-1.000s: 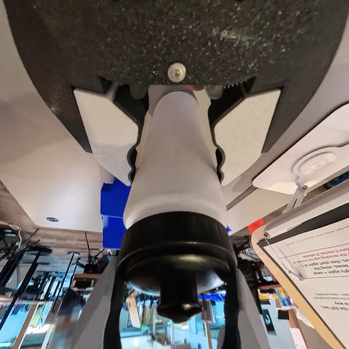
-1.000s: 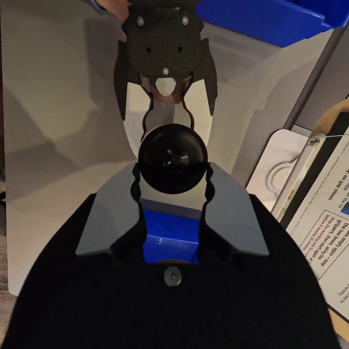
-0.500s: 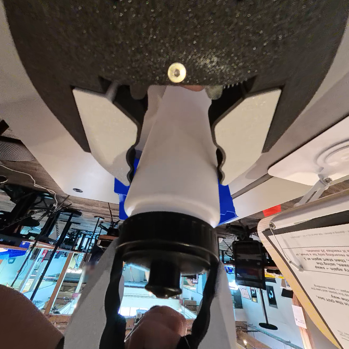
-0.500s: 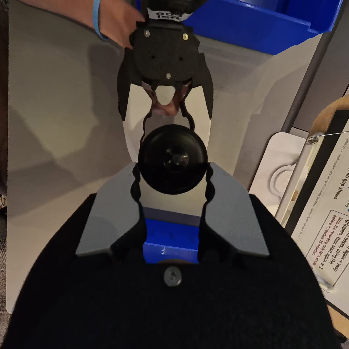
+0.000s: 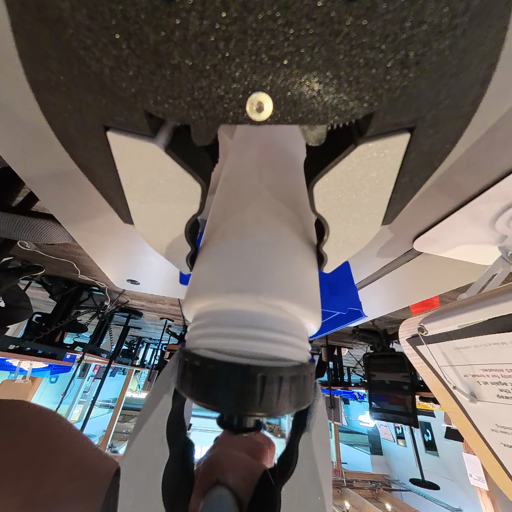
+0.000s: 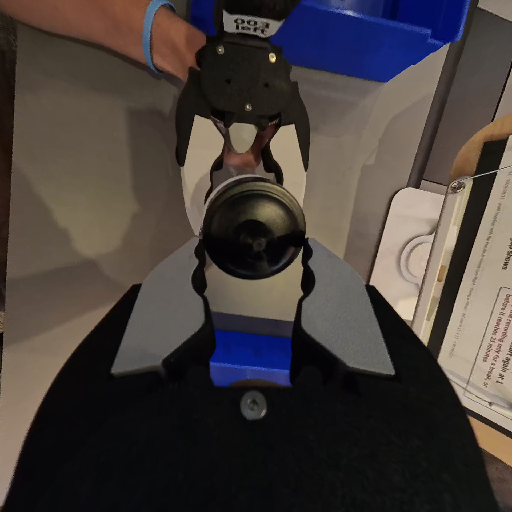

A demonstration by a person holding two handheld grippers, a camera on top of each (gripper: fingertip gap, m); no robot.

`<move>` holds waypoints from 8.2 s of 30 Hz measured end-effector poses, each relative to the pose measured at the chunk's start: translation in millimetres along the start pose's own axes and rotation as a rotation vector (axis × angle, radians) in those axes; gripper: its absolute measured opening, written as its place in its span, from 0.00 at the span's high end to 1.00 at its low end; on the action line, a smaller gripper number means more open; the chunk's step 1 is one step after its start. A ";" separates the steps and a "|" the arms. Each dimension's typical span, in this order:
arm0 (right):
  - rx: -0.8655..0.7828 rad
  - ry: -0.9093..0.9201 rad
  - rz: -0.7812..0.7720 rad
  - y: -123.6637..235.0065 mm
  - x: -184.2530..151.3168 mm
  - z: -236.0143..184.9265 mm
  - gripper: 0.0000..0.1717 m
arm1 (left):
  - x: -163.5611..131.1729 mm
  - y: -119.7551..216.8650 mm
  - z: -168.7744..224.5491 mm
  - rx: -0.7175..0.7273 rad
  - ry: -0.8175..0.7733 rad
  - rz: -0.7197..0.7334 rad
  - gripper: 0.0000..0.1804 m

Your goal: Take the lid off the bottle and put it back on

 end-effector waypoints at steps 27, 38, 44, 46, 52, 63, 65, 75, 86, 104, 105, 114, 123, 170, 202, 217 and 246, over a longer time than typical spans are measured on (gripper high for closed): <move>0.061 0.154 -0.330 -4.3 24.3 3.2 0.61 | 0.8 -1.1 2.7 0.005 -0.019 -0.050 0.55; -0.049 -0.420 -0.580 -9.8 38.5 -1.5 0.61 | 1.0 -1.7 3.6 0.013 -0.021 -0.057 0.56; -0.033 -0.300 -0.565 -9.3 39.4 -2.6 0.61 | 1.2 0.6 4.5 0.014 -0.026 -0.065 0.56; -0.044 -0.117 -0.530 -4.0 35.4 -1.1 0.58 | 1.3 0.9 4.5 0.016 -0.027 -0.064 0.56; 0.023 -0.215 -0.384 -1.5 34.8 5.2 0.46 | 1.4 0.8 4.6 0.019 -0.028 -0.065 0.56; 0.089 -0.288 -0.413 -12.3 41.9 8.9 0.61 | 1.6 1.7 5.3 0.031 -0.042 -0.081 0.56; 0.084 -0.221 -0.428 -11.8 43.6 8.1 0.62 | 1.4 1.3 5.4 0.035 -0.050 -0.086 0.56; 0.062 -0.082 -0.403 -10.9 48.6 4.1 0.64 | 1.2 1.3 5.5 0.036 -0.058 -0.090 0.57; -0.025 -0.416 -0.513 -14.3 40.4 0.7 0.59 | 1.4 3.3 5.8 0.054 -0.068 -0.097 0.57; 0.096 -0.001 -0.322 4.6 35.0 5.1 0.59 | 0.5 2.7 8.0 0.004 -0.065 -0.089 0.57; 0.110 -0.016 -0.328 4.3 34.0 3.9 0.60 | 0.6 1.4 9.2 0.004 -0.069 -0.095 0.57; 0.129 -0.019 -0.367 -3.0 32.7 -1.5 0.59 | 0.6 1.9 10.7 0.004 -0.070 -0.099 0.57; 0.120 -0.001 -0.389 -8.1 32.2 -0.9 0.59 | 0.8 1.5 10.4 0.001 -0.066 -0.102 0.57; -0.027 0.030 -0.313 18.7 38.3 -9.2 0.52 | 0.9 4.1 11.4 -0.023 -0.059 -0.103 0.57; 0.002 -0.262 -0.537 -7.0 36.9 -15.0 0.30 | 0.9 5.6 13.0 -0.024 -0.060 -0.108 0.57; 0.086 0.029 -0.268 -8.0 37.7 -7.6 0.61 | 0.7 6.5 12.6 -0.031 -0.056 -0.103 0.57; 0.019 -0.160 -0.120 39.0 47.1 -12.6 0.51 | 1.3 8.4 16.1 -0.047 -0.057 -0.121 0.57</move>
Point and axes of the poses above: each gripper's, where its closed fingertips meet, y back along the fingers, x out of its top, z = x × y across the jaws, the point moved 8 cm from there along y, back along the fingers
